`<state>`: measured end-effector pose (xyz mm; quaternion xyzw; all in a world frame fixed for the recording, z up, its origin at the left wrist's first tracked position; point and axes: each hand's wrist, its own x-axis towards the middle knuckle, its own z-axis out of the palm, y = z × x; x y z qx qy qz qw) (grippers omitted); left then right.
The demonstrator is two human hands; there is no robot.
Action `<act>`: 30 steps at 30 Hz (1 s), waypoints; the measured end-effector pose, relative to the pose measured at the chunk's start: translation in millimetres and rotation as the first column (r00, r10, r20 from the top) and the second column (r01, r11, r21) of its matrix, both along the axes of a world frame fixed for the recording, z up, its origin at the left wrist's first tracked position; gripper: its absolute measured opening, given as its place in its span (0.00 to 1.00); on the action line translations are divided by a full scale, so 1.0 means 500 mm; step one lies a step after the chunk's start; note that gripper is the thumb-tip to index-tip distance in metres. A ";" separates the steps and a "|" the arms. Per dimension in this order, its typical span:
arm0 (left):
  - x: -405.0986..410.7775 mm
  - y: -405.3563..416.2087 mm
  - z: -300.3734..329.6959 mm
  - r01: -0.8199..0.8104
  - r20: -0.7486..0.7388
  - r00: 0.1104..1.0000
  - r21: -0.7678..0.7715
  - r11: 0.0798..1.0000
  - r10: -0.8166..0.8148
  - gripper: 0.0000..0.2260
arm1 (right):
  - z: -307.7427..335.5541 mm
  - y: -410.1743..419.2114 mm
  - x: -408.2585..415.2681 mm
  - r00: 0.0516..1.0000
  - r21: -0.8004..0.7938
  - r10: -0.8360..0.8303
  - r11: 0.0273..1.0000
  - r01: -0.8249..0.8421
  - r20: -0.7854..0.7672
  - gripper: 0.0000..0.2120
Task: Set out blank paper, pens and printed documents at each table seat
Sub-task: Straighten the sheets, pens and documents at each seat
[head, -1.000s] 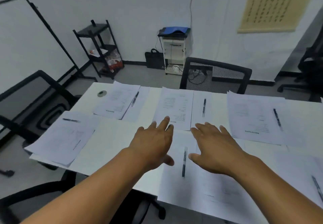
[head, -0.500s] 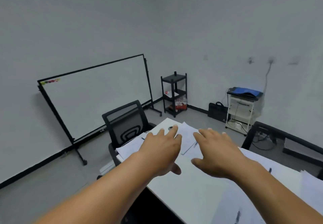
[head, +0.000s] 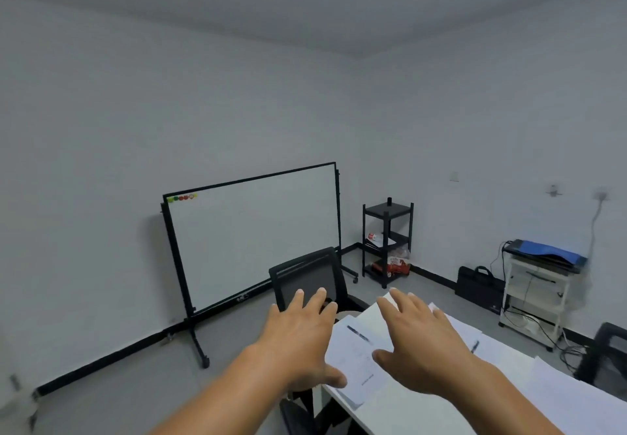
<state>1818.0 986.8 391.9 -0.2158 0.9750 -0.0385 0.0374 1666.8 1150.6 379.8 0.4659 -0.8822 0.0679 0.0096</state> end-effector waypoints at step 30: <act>0.207 -0.823 0.031 -0.411 -0.034 0.911 -0.038 0.911 0.410 0.43 | 0.029 -0.978 0.135 0.922 -0.002 0.386 0.922 -0.386 0.003 0.40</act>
